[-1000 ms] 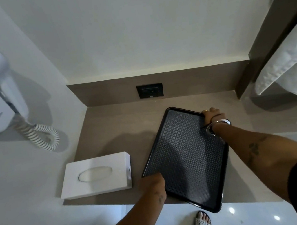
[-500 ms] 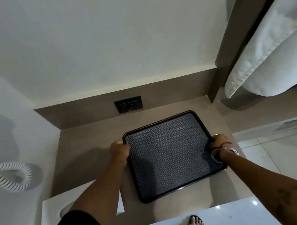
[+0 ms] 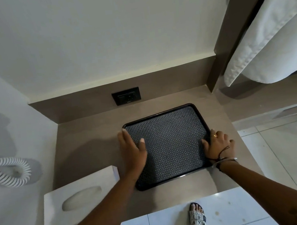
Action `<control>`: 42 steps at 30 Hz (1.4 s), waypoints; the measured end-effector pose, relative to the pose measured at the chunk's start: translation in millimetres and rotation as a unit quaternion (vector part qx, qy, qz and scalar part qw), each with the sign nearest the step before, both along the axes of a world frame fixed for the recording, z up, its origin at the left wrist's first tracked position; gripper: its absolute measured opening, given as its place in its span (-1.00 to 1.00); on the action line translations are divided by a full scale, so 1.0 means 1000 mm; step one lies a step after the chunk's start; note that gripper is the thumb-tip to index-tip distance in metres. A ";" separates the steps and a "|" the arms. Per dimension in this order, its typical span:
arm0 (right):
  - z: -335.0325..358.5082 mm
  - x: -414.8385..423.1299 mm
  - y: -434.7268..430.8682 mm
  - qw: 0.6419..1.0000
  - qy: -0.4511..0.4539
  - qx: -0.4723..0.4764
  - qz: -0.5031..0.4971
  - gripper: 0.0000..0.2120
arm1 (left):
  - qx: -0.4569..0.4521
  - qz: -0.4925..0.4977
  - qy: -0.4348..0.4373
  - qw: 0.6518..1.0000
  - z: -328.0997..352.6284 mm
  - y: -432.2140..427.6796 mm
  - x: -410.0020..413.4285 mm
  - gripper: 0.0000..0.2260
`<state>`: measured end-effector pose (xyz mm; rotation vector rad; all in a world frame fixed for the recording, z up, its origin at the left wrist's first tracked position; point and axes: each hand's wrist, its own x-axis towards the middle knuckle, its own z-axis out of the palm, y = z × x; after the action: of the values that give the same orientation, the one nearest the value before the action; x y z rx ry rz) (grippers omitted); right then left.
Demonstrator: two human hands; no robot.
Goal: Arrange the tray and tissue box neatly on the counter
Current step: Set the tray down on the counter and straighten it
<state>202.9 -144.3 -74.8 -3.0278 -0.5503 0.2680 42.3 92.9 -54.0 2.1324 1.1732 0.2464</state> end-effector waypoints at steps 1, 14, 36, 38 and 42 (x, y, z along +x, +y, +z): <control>0.001 -0.013 -0.003 0.998 -0.031 0.029 0.040 -0.34 | 0.014 -0.042 -0.015 0.999 -0.007 -0.019 -0.009 -0.31; -0.045 -0.101 -0.015 0.970 0.074 0.017 0.230 -0.13 | 0.155 -0.303 0.187 0.921 -0.067 -0.086 -0.086 -0.29; -0.047 -0.039 0.050 0.968 0.023 0.042 0.247 -0.10 | 0.187 -0.302 0.162 0.921 -0.057 -0.023 -0.022 -0.28; -0.041 -0.046 0.052 0.964 0.004 0.075 0.255 -0.10 | 0.176 -0.294 0.126 0.931 -0.046 -0.021 -0.022 -0.27; -0.040 -0.093 0.057 0.918 0.007 0.139 0.372 -0.19 | 0.158 -0.258 0.036 0.952 -0.015 0.005 -0.044 -0.22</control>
<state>109.4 -87.1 -114.9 -2.4083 -1.5691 0.2086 -2.0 98.3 -69.3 2.6632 0.6006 0.1222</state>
